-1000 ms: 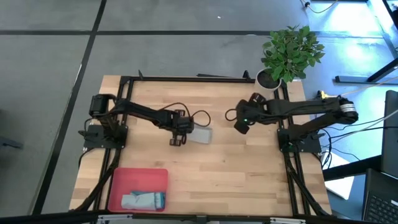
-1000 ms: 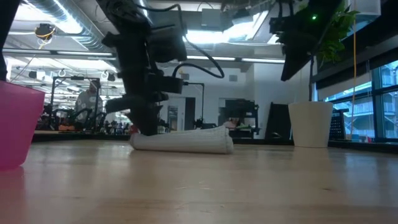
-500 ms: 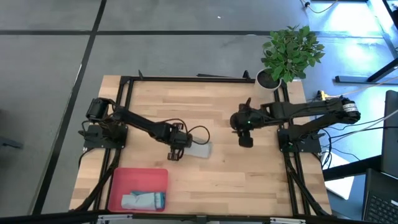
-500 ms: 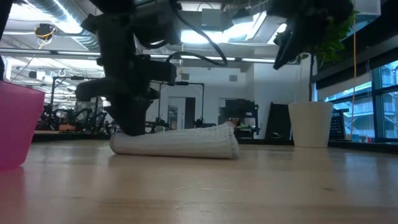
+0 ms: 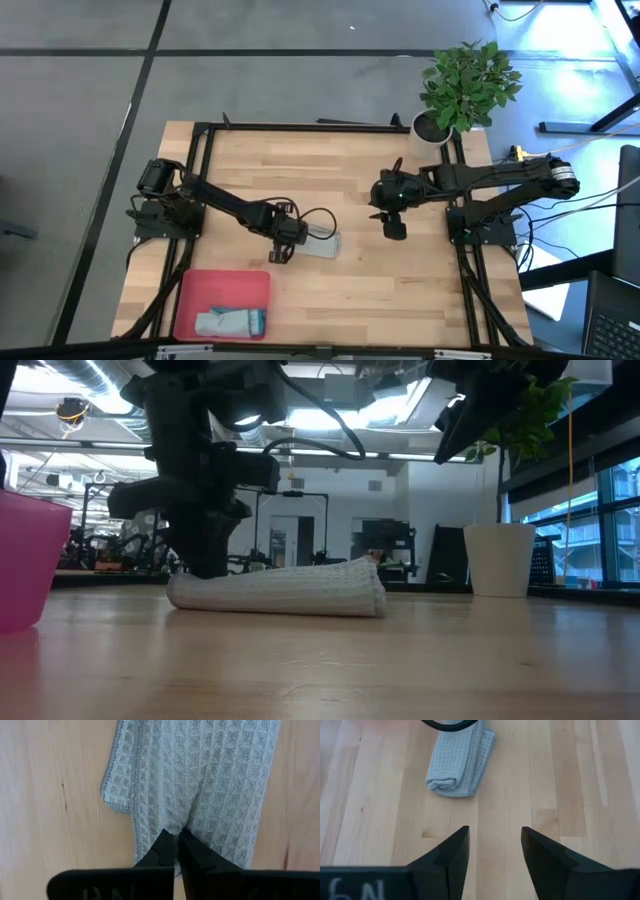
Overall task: Roll microfiber towels into tight, uniform cylinder then place into a basket
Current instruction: Roll the gray towel
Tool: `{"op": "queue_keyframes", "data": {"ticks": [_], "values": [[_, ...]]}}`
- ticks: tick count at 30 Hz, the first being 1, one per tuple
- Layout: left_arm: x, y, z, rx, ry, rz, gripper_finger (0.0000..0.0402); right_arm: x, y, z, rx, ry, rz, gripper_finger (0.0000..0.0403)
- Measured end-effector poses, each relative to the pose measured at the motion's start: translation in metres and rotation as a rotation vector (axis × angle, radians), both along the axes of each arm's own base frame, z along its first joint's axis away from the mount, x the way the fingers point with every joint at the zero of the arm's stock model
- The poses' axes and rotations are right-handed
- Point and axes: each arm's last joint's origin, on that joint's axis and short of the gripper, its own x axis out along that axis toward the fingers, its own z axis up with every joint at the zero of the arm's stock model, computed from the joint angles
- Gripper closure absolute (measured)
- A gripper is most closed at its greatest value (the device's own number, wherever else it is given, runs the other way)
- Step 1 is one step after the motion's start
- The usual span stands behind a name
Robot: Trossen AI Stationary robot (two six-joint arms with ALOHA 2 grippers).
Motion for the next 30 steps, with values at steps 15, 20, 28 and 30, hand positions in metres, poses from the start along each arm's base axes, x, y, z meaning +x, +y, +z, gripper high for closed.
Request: {"op": "queue_keyframes", "data": {"ticks": [15, 20, 28, 30], "values": [[0.0034, -0.0016, -0.0001, -0.027, -0.037, 0.017, 0.0401, 0.0, 0.0, 0.0001, 0.0, 0.0, 0.001, 0.0223], [0.0035, -0.0015, 0.0, -0.03, -0.039, 0.028, 0.0401, 0.0, 0.0, 0.0001, 0.0, 0.0, 0.001, 0.0223], [0.0037, -0.0014, 0.0, -0.027, -0.043, 0.037, 0.0401, 0.0001, 0.0, 0.0, -0.001, 0.0, 0.003, 0.0223], [0.0045, -0.0014, 0.0003, -0.032, -0.053, 0.05, 0.04, 0.0001, 0.0, 0.0, 0.001, 0.0, 0.001, 0.0223]]}}
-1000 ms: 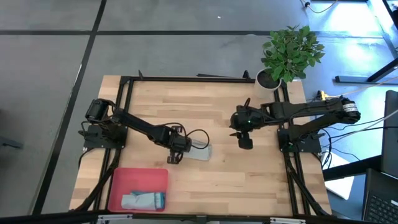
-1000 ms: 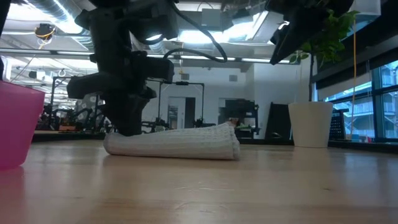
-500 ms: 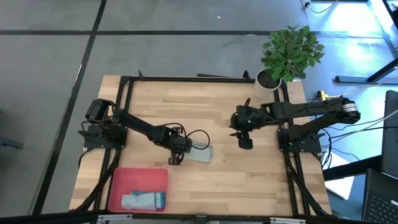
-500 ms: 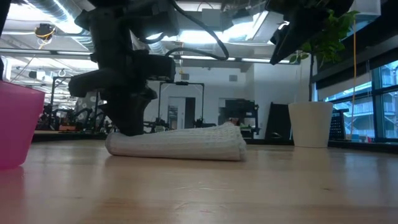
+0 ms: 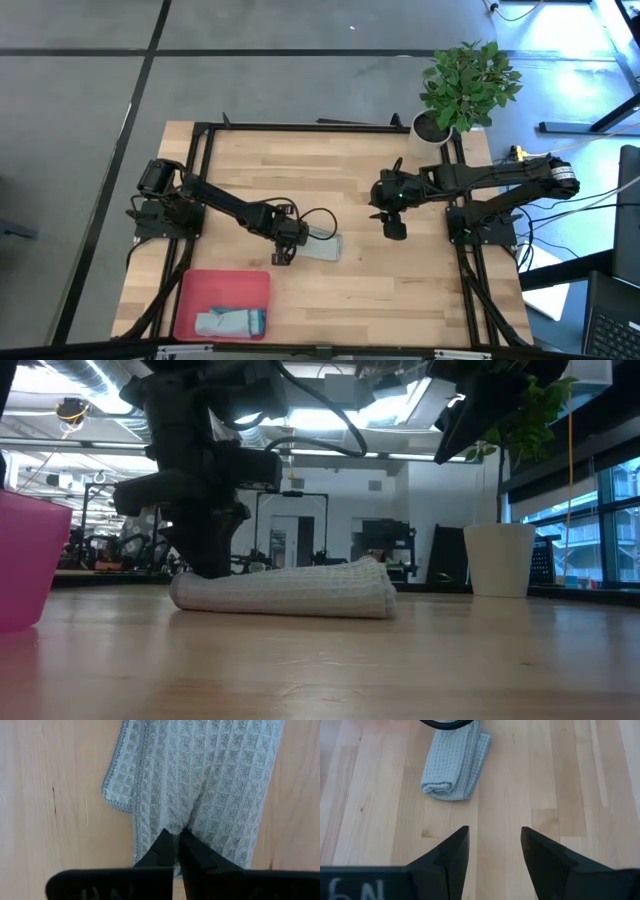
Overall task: Roll microfiber towels into tight, uniform cylinder then place into a basket
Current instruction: Roll the gray towel
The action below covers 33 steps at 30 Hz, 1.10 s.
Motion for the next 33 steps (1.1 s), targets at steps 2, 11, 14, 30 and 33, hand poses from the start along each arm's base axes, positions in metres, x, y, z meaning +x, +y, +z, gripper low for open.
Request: {"op": "queue_keyframes", "data": {"ticks": [2, 11, 14, 30, 33], "values": [[0.0, 0.0, 0.0, 0.0, -0.005, 0.001, 0.0393, 0.0, 0.0, 0.0, -0.001, 0.0, 0.002, 0.0223], [0.0, 0.001, 0.004, 0.0, -0.026, 0.035, 0.0295, 0.0, 0.0, 0.0, 0.0, 0.0, 0.0, 0.0223], [-0.001, 0.003, 0.01, -0.008, -0.044, 0.039, 0.0253, 0.0, 0.0, 0.0, -0.001, 0.0, 0.001, 0.0223], [0.001, 0.01, 0.035, 0.047, -0.039, -0.005, 0.003, 0.0, 0.0, 0.0, 0.0, 0.0, 0.0, 0.0223], [0.006, 0.009, 0.051, 0.066, -0.025, -0.007, 0.0006, 0.0, 0.0, 0.0, -0.001, 0.0, 0.001, 0.0223]]}}
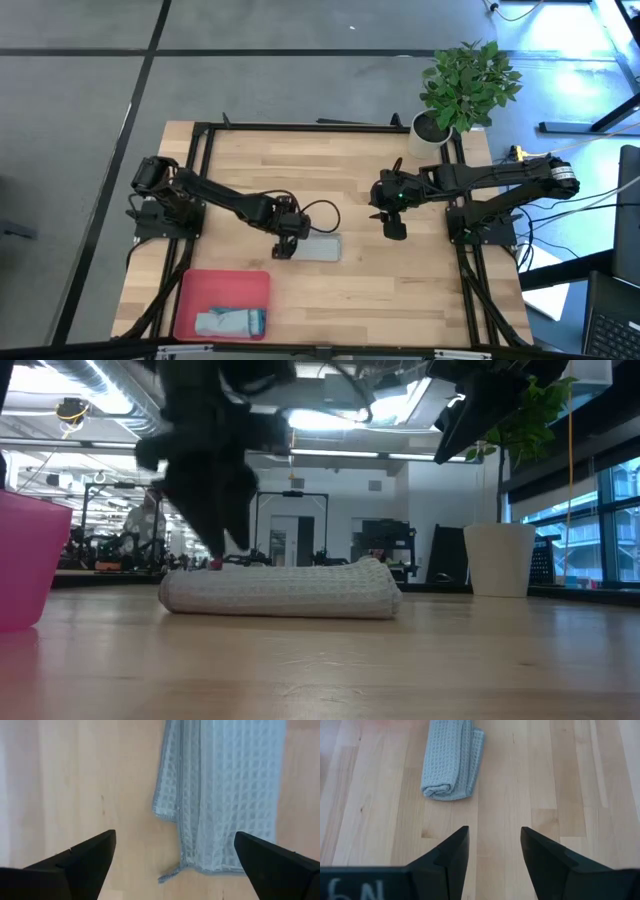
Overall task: Roll microfiber towels into tight, uniform cylinder then place into a basket
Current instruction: Roll the gray towel, then put the rolled gray towel into the red bin
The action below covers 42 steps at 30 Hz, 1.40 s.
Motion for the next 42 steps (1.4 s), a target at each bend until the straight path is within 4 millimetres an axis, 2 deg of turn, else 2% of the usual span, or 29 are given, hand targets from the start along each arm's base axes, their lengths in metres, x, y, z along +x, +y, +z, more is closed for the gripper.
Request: {"op": "queue_keyframes", "data": {"ticks": [4, 8, 11, 16, 20, 27, 32, 42], "values": [[0.008, -0.005, 0.019, -0.001, -0.045, -0.005, 0.0005, 0.0, 0.0, 0.0, 0.001, 0.0, -0.001, 0.0223], [0.017, -0.019, 0.024, -0.013, -0.131, -0.033, 0.0003, 0.0, 0.0, 0.0, 0.001, 0.0, -0.001, 0.0223], [0.021, -0.028, 0.017, -0.021, -0.149, -0.028, 0.0002, 0.0, 0.0, 0.0, -0.001, 0.0, 0.001, 0.0223], [0.033, -0.034, -0.007, -0.044, -0.138, -0.024, 0.0002, 0.0, 0.0, 0.0, 0.0, -0.003, 0.001, 0.0223], [0.04, -0.035, -0.026, -0.046, -0.104, -0.021, 0.0002, 0.0, 0.0, 0.0, 0.001, -0.005, -0.001, 0.0223], [0.044, -0.036, -0.047, -0.063, -0.051, -0.013, 0.0002, 0.001, 0.0, 0.0, 0.001, -0.007, -0.001, 0.0223], [0.046, -0.036, -0.054, -0.06, -0.032, -0.026, 0.0002, 0.001, 0.0, 0.0, 0.001, -0.008, -0.001, 0.0223], [0.048, -0.03, -0.056, -0.029, -0.04, -0.043, 0.0003, 0.001, 0.0, 0.001, 0.001, -0.013, -0.001, 0.0223]]}}
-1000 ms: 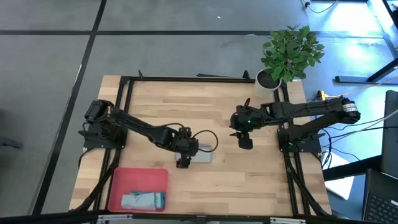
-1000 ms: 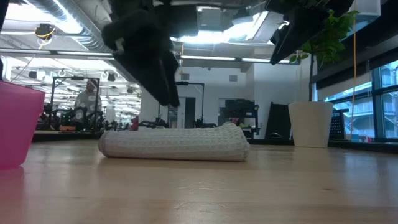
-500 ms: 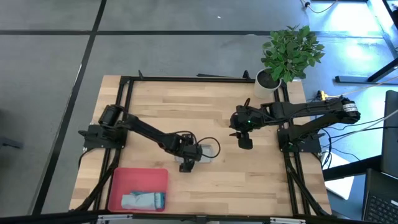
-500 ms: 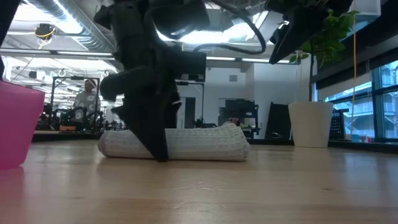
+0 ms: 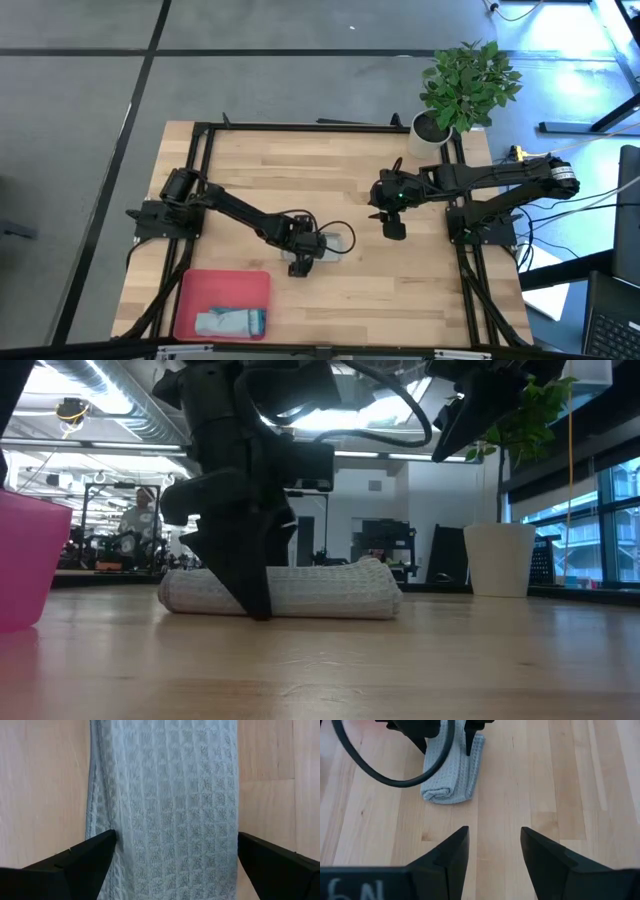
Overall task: Roll microfiber towels into tight, uniform cylinder then place into a basket
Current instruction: Put the rolled gray towel into the red bin
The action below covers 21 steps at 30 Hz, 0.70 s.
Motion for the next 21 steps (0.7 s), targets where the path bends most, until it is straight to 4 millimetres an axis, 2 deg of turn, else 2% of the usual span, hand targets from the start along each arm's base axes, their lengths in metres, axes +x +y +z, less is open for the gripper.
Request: {"op": "queue_keyframes", "data": {"ticks": [5, 9, 21], "values": [[0.0017, 0.0029, -0.0002, 0.009, -0.01, -0.004, 0.0018, 0.0, 0.0, 0.0, 0.0, 0.0, 0.0, 0.0223], [0.0032, 0.0071, -0.0003, -0.001, -0.014, 0.012, 0.0049, 0.0, 0.0001, 0.0, 0.0, 0.0, 0.0, 0.0223], [0.0035, 0.0086, -0.0011, -0.01, -0.012, 0.013, 0.0202, 0.0001, 0.0, 0.0001, 0.0, -0.002, 0.0, 0.0223]]}}
